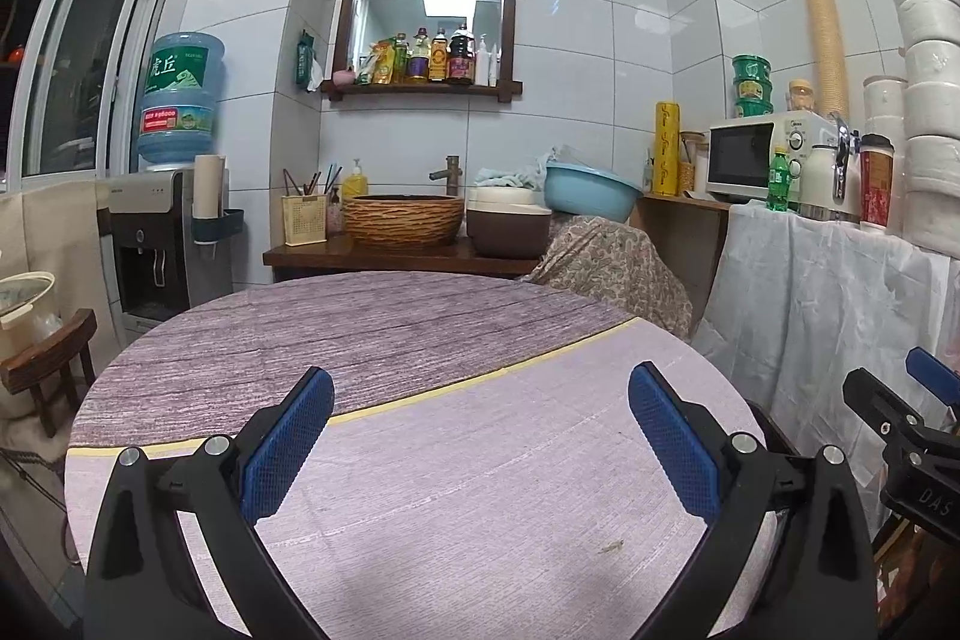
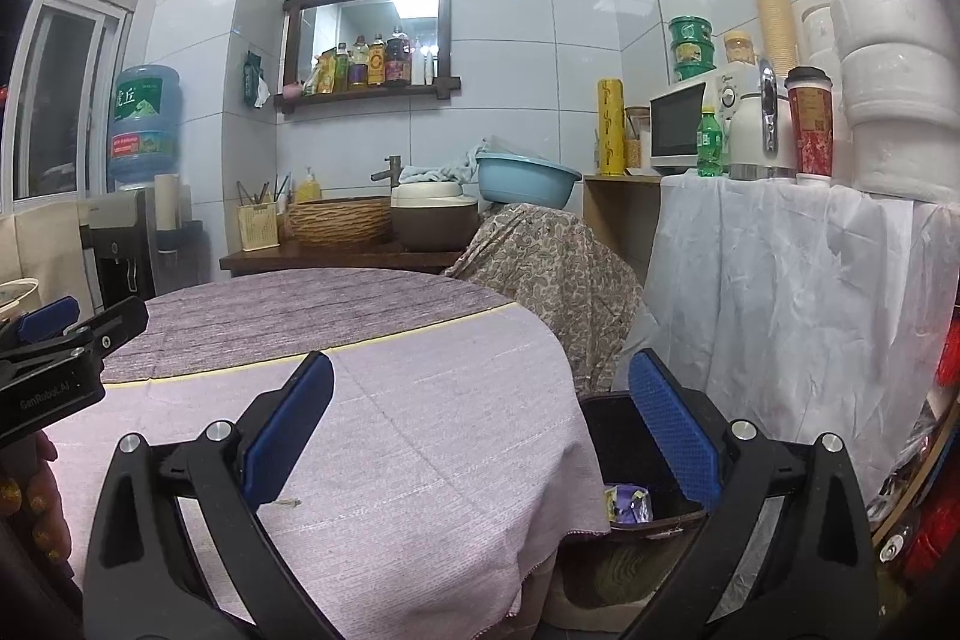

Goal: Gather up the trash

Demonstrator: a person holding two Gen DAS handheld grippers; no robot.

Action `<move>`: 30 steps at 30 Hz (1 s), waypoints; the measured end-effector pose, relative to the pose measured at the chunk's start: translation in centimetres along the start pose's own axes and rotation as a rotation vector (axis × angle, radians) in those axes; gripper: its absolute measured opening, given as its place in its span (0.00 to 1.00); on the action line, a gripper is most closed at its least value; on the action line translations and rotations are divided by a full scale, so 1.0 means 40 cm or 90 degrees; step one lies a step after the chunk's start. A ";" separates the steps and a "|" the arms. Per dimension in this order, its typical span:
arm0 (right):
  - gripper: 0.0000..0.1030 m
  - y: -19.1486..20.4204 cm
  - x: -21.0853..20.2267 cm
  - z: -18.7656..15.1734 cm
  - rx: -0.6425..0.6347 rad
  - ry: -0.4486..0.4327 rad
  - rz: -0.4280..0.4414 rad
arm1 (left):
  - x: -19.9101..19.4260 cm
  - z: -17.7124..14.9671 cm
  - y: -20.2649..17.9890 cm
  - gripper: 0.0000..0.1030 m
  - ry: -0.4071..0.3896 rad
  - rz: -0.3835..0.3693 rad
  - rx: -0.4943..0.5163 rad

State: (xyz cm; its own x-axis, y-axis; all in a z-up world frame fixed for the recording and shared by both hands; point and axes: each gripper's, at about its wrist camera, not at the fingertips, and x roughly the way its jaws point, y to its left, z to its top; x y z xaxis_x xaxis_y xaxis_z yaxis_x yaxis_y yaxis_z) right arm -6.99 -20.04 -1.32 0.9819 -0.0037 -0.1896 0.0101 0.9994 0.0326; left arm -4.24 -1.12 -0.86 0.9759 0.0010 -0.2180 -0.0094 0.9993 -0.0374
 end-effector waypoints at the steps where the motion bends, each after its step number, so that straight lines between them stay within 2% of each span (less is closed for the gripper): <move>1: 0.94 -0.002 0.000 -0.002 0.000 0.000 0.001 | 0.000 -0.004 0.000 0.95 0.000 0.001 -0.001; 6: 0.94 -0.009 0.002 -0.008 0.006 0.002 0.001 | 0.002 -0.020 0.005 0.95 0.017 -0.001 -0.005; 30: 0.94 -0.019 -0.015 -0.014 0.009 -0.009 -0.012 | -0.006 -0.019 -0.017 0.95 0.017 -0.015 0.007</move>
State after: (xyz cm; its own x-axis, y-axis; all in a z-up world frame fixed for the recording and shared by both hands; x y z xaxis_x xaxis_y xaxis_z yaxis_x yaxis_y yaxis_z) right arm -7.70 -20.79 -1.75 0.9841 -0.0231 -0.1759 0.0311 0.9986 0.0431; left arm -4.61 -1.84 -1.53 0.9695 -0.0235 -0.2439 0.0160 0.9993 -0.0326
